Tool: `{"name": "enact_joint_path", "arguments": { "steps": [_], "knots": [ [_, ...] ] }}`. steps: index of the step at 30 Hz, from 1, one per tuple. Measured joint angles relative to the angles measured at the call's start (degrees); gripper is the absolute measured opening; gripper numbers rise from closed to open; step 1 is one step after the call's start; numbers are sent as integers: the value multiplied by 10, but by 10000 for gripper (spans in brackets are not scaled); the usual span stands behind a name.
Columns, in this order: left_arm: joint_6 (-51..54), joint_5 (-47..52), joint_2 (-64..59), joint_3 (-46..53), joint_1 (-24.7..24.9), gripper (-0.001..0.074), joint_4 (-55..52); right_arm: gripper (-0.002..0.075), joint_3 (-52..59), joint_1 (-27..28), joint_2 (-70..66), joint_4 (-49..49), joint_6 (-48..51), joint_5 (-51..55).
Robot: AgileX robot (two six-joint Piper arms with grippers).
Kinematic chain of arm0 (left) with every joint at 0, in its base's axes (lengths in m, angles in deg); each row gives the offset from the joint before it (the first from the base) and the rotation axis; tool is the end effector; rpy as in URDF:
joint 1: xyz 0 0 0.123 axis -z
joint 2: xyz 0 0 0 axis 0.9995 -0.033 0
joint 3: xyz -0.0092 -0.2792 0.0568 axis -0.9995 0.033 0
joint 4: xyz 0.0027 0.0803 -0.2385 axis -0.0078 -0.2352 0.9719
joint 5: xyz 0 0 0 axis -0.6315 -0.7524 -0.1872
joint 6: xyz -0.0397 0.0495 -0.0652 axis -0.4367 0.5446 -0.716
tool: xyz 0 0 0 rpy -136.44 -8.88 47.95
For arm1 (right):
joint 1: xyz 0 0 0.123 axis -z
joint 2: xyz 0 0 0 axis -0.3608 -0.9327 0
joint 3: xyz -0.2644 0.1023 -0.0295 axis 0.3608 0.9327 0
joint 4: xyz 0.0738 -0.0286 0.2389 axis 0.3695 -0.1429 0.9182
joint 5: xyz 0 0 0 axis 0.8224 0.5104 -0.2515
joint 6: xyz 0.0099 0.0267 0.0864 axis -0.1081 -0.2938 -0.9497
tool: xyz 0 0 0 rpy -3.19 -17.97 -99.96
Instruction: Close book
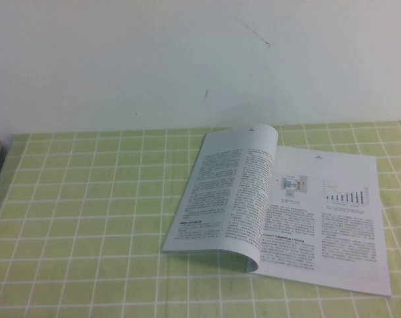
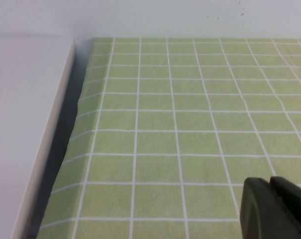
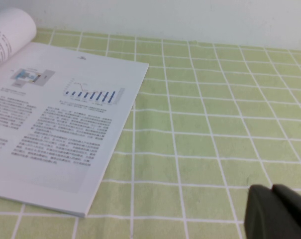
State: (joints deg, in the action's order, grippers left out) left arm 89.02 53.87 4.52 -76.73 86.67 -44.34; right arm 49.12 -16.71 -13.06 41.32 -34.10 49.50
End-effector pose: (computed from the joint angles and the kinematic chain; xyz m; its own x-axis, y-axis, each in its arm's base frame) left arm 0.0533 -0.0030 0.1787 -0.2421 -0.1121 -0.9638 -0.0049 0.9934 -0.1143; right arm 0.0530 -0.0031 0.1755 -0.2724 -0.1152 -0.9553 0.0296 0.9913 -0.1280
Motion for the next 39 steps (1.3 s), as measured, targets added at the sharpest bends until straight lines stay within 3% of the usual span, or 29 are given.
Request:
{"name": "enact_joint_path", "arguments": {
  "steps": [39],
  "knots": [
    [21, 1, 0, 0, 0, -4, -6, -3, 0, -5, 0, 0, 0, 0]
  ]
}}
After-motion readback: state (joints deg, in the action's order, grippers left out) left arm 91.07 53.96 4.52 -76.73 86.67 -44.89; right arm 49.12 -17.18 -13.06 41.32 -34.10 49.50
